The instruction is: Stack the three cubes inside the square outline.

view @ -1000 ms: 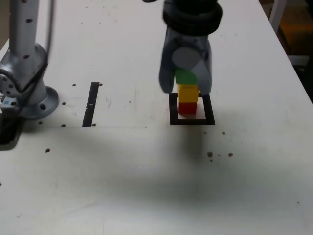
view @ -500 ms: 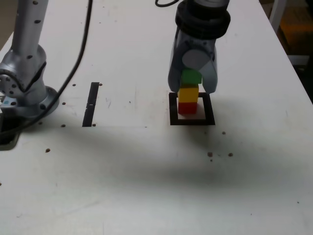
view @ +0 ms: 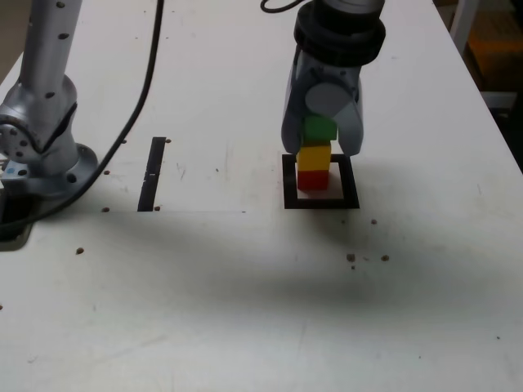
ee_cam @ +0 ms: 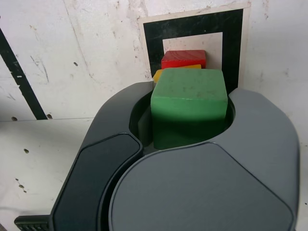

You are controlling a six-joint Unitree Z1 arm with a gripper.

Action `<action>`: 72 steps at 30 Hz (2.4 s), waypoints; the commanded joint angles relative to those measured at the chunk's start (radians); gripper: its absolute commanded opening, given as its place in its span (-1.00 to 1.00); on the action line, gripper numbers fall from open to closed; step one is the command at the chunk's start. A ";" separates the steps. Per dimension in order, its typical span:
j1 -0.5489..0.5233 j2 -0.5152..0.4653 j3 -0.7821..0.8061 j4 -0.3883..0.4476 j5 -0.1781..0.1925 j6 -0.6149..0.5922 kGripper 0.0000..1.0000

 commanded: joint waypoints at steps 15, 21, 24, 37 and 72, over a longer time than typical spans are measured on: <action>0.002 0.003 -0.020 0.037 0.007 0.000 0.05; -0.003 0.000 -0.023 0.042 0.017 -0.005 0.14; -0.007 0.000 -0.021 0.046 0.019 -0.010 0.19; -0.007 0.000 -0.050 0.081 0.028 -0.018 0.24; 0.031 -0.439 0.248 0.247 0.177 -0.122 0.36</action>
